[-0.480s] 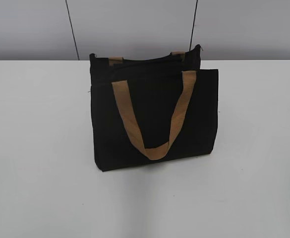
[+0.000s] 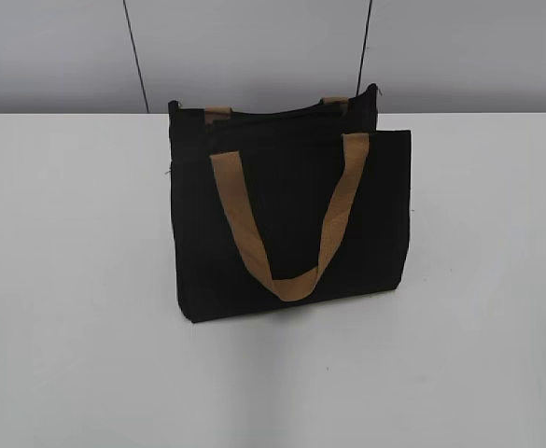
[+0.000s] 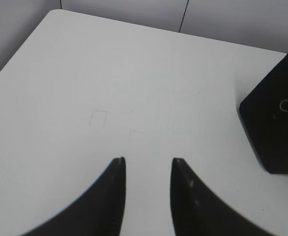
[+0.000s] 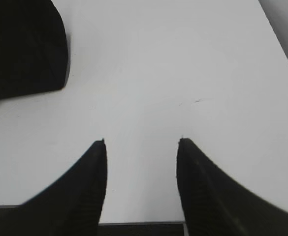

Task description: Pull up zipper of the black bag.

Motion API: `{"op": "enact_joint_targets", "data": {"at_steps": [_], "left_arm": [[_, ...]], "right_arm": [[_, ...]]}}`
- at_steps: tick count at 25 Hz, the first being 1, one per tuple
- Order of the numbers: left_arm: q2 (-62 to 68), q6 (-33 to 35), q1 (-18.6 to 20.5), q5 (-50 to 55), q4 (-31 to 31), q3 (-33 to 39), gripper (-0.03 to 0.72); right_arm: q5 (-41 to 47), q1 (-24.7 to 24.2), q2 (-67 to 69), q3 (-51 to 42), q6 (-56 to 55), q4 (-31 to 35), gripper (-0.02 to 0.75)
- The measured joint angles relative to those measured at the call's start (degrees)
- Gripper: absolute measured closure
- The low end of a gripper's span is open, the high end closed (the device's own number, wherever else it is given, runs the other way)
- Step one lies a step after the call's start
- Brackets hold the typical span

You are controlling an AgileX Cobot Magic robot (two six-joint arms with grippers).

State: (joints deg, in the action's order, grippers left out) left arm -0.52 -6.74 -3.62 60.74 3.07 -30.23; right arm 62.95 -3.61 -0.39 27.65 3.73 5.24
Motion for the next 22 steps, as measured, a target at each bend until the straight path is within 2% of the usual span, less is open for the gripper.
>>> {"op": "enact_joint_targets", "data": {"at_steps": [9, 16, 22], "left_arm": [[1.09, 0.00, 0.00, -0.95, 0.00, -0.45, 0.451], [9.86, 0.00, 0.00, -10.39, 0.00, -6.92, 0.451], [18.79, 0.00, -0.20, -18.58, 0.00, -7.63, 0.451]], "right_arm": [[0.00, 0.00, 0.00, 0.00, 0.00, 0.00, 0.372], [0.00, 0.00, 0.00, 0.00, 0.00, 0.00, 0.372], [0.00, 0.00, 0.00, 0.00, 0.00, 0.00, 0.372]]}}
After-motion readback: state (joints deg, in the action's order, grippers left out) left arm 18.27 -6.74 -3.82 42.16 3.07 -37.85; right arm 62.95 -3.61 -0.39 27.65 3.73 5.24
